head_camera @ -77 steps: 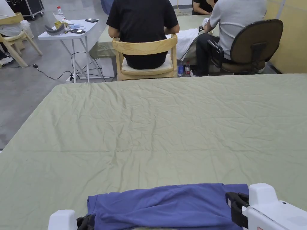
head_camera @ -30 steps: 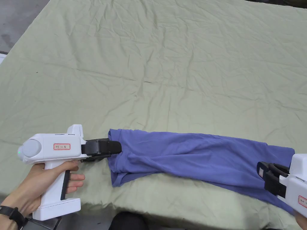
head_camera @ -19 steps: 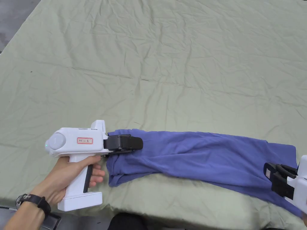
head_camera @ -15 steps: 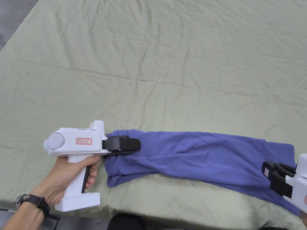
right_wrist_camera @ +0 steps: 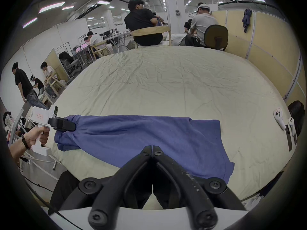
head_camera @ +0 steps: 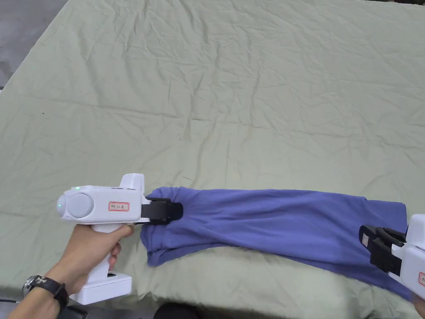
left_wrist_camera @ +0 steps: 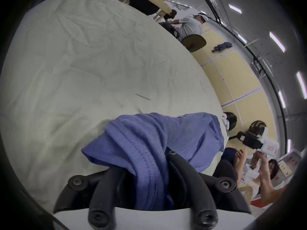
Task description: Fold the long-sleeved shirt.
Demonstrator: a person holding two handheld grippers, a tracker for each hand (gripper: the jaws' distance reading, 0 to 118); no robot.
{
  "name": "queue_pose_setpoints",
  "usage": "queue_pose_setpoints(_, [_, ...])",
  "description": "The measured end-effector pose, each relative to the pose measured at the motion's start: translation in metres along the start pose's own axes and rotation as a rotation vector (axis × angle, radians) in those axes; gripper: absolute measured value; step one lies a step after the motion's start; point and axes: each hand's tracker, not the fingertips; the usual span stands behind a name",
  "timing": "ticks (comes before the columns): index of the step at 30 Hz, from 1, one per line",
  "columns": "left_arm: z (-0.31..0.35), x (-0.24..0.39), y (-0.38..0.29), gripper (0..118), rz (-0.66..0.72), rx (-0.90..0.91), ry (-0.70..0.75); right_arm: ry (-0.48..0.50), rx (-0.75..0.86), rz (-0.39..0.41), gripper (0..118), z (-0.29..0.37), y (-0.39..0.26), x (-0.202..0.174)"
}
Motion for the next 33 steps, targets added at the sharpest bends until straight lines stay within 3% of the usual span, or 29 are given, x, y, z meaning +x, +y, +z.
queue_pose_setpoints(17, [0.078,-0.028,0.009,21,0.024,0.000,0.281,0.012,0.043,-0.047,0,0.014,-0.003,0.023])
queue_pose_setpoints(22, [0.073,0.021,0.012,21,-0.058,-0.051,0.347,0.027,0.059,-0.079,0,0.018,-0.010,0.036])
queue_pose_setpoints(25, [0.074,0.052,0.019,21,0.029,-0.026,0.292,0.037,0.071,-0.099,0,0.024,-0.015,0.043])
queue_pose_setpoints(29, [0.056,0.111,0.027,21,-0.158,-0.077,0.311,0.044,0.079,-0.122,0,0.027,-0.026,0.056])
queue_pose_setpoints(33, [0.023,0.151,0.034,21,-0.168,-0.120,0.265,0.046,0.092,-0.162,0,0.032,-0.036,0.068])
